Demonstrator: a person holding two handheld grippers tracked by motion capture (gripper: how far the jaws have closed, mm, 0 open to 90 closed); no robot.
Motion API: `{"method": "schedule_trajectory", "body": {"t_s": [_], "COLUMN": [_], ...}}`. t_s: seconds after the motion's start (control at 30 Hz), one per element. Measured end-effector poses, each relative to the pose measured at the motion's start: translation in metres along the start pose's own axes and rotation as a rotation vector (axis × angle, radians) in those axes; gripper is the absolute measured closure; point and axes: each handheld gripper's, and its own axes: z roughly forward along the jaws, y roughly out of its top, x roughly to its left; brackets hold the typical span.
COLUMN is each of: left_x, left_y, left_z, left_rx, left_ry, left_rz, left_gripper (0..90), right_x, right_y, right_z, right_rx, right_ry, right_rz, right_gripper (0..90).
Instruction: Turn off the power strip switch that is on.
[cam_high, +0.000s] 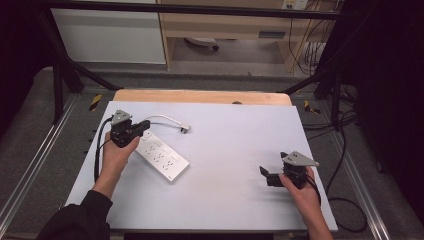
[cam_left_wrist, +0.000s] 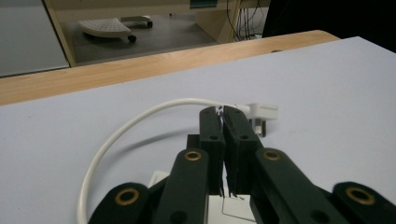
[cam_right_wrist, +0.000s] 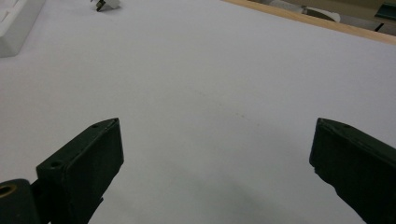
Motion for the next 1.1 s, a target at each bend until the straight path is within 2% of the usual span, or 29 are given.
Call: {"method": "schedule_trajectory", "body": {"t_s": [0.6,1.1], "left_x": [0.001,-0.005], "left_y": [-0.012,-0.023], "left_z": [0.013,0.019], "left_rx": [0.063,0.128], "left_ry": [-0.020,-0.052], "left_rz": [0.009,0.021], "left_gripper": [89.9,89.9], "right_x": [0.000,0.000], "right_y": [0.000,-0.001], "right_z": [0.000,0.003], "right_rx": [0.004,0.017], "right_ry": [0.004,0.002], "right_rz": [-0.001,-0.002], "right_gripper": [3.3,3.3]}}
